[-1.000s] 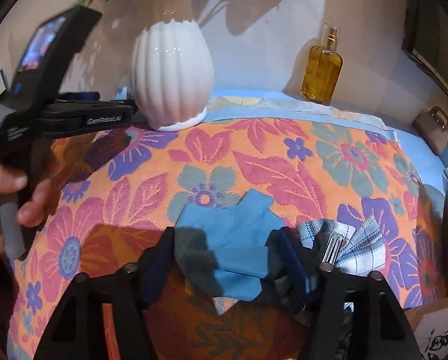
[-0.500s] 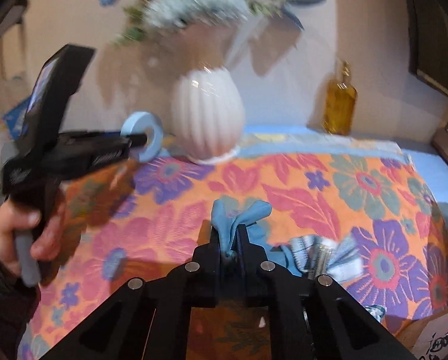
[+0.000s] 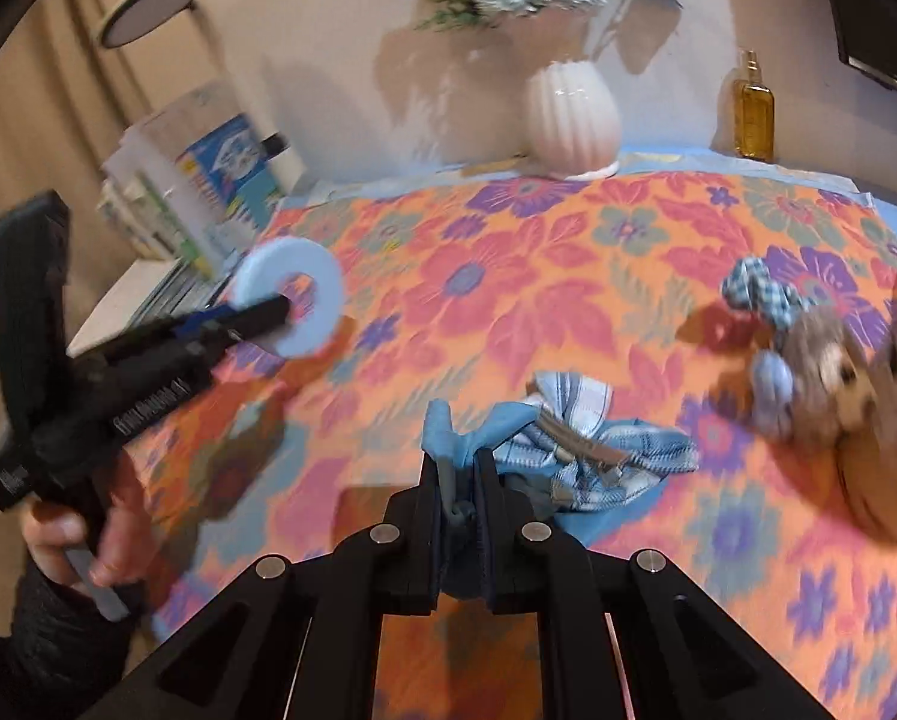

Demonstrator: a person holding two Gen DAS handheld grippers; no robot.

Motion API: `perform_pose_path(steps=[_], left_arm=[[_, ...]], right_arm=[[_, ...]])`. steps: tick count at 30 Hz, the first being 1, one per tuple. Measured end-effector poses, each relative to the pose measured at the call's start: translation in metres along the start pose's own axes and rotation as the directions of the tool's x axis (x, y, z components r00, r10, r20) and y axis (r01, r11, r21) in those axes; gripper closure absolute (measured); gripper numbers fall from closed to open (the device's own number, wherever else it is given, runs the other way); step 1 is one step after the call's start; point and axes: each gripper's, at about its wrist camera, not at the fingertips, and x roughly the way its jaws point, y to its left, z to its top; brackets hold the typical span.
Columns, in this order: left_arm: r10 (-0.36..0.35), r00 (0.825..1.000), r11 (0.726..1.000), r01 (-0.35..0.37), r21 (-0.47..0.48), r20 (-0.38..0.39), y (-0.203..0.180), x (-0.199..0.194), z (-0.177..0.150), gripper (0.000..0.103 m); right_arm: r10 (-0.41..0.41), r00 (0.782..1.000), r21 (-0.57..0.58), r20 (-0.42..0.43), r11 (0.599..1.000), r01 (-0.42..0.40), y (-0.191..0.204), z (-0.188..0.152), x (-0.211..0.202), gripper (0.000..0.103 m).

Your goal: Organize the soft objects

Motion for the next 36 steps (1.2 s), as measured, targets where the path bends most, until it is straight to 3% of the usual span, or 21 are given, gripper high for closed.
perform_pose_path(steps=[5,7,11,13,14,15,17,19,23,25,27,30,32,33,34,36], left_arm=[[-0.050,0.999,0.998,0.050,-0.024,-0.001,-0.016,-0.007,-0.020,0.087],[-0.038,0.999,0.999,0.038,-0.011,0.014,-0.020,-0.007,-0.025,0.087],[0.003,1.000,1.000,-0.003,0.024,0.011,-0.025,0.001,-0.034,0.087],[-0.012,1.000,1.000,0.011,0.019,0.020,-0.024,0.000,-0.034,0.087],[-0.021,1.000,1.000,0.021,0.014,0.012,-0.023,0.002,-0.034,0.087],[-0.027,1.000,1.000,0.027,0.010,0.010,-0.021,0.002,-0.033,0.087],[-0.037,0.999,0.999,0.037,-0.005,0.001,-0.018,0.003,-0.034,0.087],[-0.047,0.999,0.999,0.047,-0.009,0.000,-0.017,0.003,-0.034,0.087],[-0.039,0.999,0.999,0.038,0.014,0.005,-0.022,0.003,-0.035,0.087],[-0.036,0.999,0.999,0.036,0.027,0.008,-0.024,0.002,-0.036,0.087],[-0.034,0.999,0.999,0.034,0.027,0.007,-0.024,0.002,-0.036,0.087],[-0.033,0.999,0.999,0.033,0.024,0.008,-0.023,0.002,-0.035,0.087],[-0.031,0.999,0.999,0.031,0.025,0.009,-0.023,0.002,-0.035,0.087],[-0.029,1.000,0.999,0.029,0.025,0.009,-0.023,0.002,-0.035,0.087],[-0.028,1.000,0.999,0.028,0.025,0.009,-0.023,0.002,-0.035,0.087],[-0.028,1.000,0.999,0.028,0.023,0.010,-0.023,0.002,-0.036,0.087]], right_arm=[[-0.018,0.998,0.038,-0.063,0.999,0.021,-0.007,-0.033,-0.018,0.092],[-0.037,0.995,0.092,-0.096,0.995,0.046,-0.019,-0.044,-0.022,0.091],[-0.008,0.997,0.277,-0.075,0.960,0.029,-0.045,-0.060,-0.039,0.088],[-0.046,0.996,0.251,-0.077,0.966,0.064,-0.042,-0.060,-0.043,0.082],[-0.064,0.995,0.237,-0.078,0.968,0.081,-0.040,-0.060,-0.043,0.072],[-0.077,0.994,0.225,-0.079,0.970,0.093,-0.036,-0.060,-0.042,0.050],[-0.086,0.995,0.224,-0.059,0.970,0.098,-0.032,-0.058,-0.041,0.028],[-0.102,0.994,0.220,-0.034,0.970,0.107,-0.028,-0.058,-0.040,0.024],[-0.146,0.986,0.203,-0.076,0.966,0.159,-0.028,-0.058,-0.027,0.022],[-0.163,0.986,0.197,-0.039,0.966,0.168,-0.024,-0.059,-0.028,0.024],[-0.161,0.987,0.186,-0.027,0.969,0.164,-0.017,-0.058,-0.025,0.082],[-0.169,0.985,0.125,-0.033,0.977,0.172,0.000,-0.047,-0.021,0.090],[-0.081,0.997,0.131,0.013,0.988,0.079,0.007,-0.035,-0.030,0.090],[0.015,0.997,0.145,0.082,0.989,-0.027,0.010,-0.024,-0.044,0.090],[0.071,0.988,0.143,0.140,0.986,-0.091,0.012,-0.017,-0.056,0.090],[0.086,0.969,0.122,0.231,0.986,-0.116,0.014,-0.005,-0.077,0.090]])
